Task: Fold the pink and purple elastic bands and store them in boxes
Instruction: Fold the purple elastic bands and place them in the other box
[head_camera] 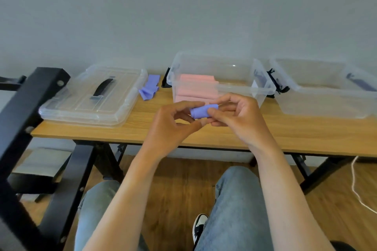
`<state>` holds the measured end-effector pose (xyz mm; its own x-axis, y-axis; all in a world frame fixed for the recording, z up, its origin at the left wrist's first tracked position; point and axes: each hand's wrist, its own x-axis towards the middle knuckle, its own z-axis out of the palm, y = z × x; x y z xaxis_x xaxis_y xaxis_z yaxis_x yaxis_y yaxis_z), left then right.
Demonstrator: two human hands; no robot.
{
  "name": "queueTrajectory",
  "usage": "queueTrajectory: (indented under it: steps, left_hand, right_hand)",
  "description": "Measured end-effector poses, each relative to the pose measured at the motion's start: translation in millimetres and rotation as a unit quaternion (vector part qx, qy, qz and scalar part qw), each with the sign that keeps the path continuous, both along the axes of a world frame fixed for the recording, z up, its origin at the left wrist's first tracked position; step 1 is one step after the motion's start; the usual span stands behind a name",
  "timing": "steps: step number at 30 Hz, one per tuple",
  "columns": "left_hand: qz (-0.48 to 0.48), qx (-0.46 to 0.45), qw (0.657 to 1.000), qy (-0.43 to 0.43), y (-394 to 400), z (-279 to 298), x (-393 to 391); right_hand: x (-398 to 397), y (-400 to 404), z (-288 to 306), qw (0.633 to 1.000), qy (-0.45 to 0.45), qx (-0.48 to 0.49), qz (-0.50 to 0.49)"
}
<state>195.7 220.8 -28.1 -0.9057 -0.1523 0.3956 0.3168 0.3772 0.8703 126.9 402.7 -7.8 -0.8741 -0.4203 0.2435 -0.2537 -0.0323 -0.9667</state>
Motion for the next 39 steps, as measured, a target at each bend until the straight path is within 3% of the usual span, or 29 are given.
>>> queueTrajectory:
  steps: [13, 26, 32, 39]
  left_hand:
    - [-0.068, -0.055, 0.996, -0.031, 16, 66, -117]
    - [-0.134, -0.237, 0.959, -0.08, 100, 86, -289]
    - [-0.152, -0.254, 0.954, -0.053, 157, 78, -346]
    - [-0.189, -0.31, 0.927, -0.095, 214, 60, -404]
  right_hand:
    - [-97, 34, 56, 0.99, 0.094, 0.089, -0.062]
    - [-221, 120, 79, 0.981, -0.003, 0.151, -0.118]
    - [-277, 171, 71, 0.974, -0.049, 0.139, -0.174]
    - [-317, 218, 54, 0.948, -0.164, 0.115, -0.249]
